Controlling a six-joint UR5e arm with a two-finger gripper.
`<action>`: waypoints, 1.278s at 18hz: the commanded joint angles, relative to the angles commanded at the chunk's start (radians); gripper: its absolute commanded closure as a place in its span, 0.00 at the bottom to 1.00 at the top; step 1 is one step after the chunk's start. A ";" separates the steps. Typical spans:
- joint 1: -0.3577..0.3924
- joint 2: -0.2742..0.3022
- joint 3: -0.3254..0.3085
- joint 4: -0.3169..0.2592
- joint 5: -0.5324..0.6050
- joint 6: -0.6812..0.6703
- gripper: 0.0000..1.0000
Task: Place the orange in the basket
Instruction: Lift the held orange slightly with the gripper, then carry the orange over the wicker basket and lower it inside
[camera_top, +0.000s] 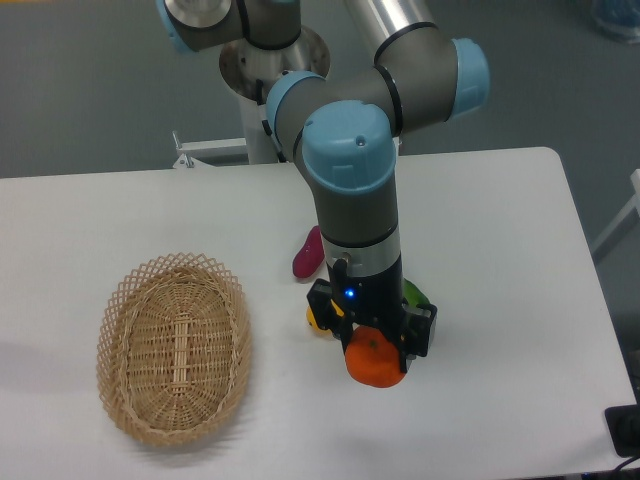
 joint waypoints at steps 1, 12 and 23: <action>-0.005 -0.002 -0.002 0.000 0.000 -0.015 0.42; -0.242 -0.040 -0.097 0.071 0.018 -0.430 0.41; -0.342 -0.117 -0.238 0.121 0.012 -0.407 0.42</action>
